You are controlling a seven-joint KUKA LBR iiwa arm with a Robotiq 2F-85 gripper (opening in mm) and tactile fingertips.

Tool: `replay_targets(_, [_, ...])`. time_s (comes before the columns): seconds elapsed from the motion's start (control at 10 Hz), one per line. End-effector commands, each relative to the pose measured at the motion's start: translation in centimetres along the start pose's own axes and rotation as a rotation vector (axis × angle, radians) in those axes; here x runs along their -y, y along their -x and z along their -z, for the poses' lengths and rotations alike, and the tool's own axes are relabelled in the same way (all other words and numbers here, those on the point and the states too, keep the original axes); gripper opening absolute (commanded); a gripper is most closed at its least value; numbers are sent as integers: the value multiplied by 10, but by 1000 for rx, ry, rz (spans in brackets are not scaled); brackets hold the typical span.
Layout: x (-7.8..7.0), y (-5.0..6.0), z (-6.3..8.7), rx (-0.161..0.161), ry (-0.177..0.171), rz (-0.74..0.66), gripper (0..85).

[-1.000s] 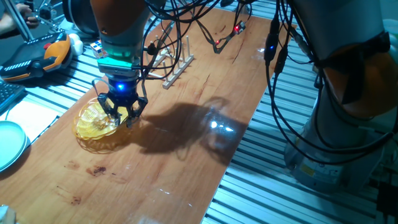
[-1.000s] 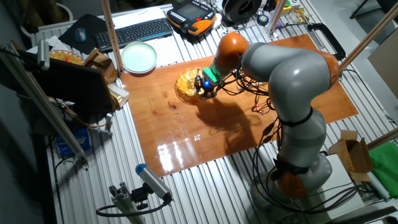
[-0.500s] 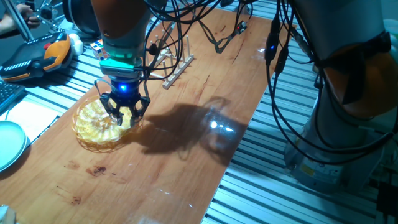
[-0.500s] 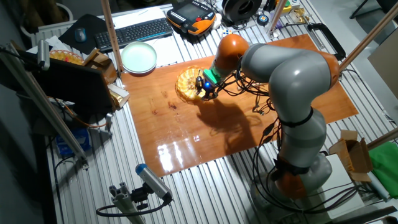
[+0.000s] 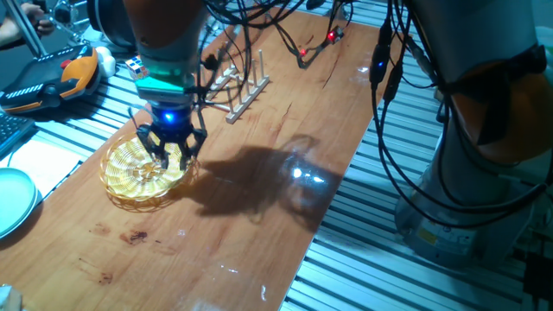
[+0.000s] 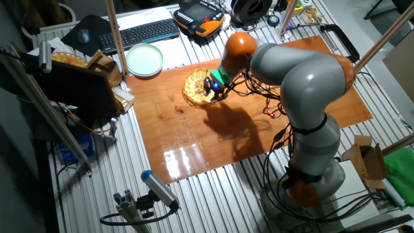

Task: Take the dish off the dish rack

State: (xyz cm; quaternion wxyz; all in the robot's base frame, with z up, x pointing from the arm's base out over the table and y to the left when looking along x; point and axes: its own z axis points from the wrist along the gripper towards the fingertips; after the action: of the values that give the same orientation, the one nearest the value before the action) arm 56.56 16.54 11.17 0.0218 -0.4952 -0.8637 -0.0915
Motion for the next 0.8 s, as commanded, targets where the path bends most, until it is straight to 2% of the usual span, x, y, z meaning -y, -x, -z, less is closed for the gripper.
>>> replay_targets(0.0, [-1,1,15,38,-33,32,343])
replay_targets(0.3, [2,16,61,92,-96,120,273])
replay_targets(0.4, [6,26,78,85,-103,153,240])
replay_targets(0.6, [16,45,107,76,-111,222,110])
replay_targets(0.7, [20,50,116,82,-117,251,10])
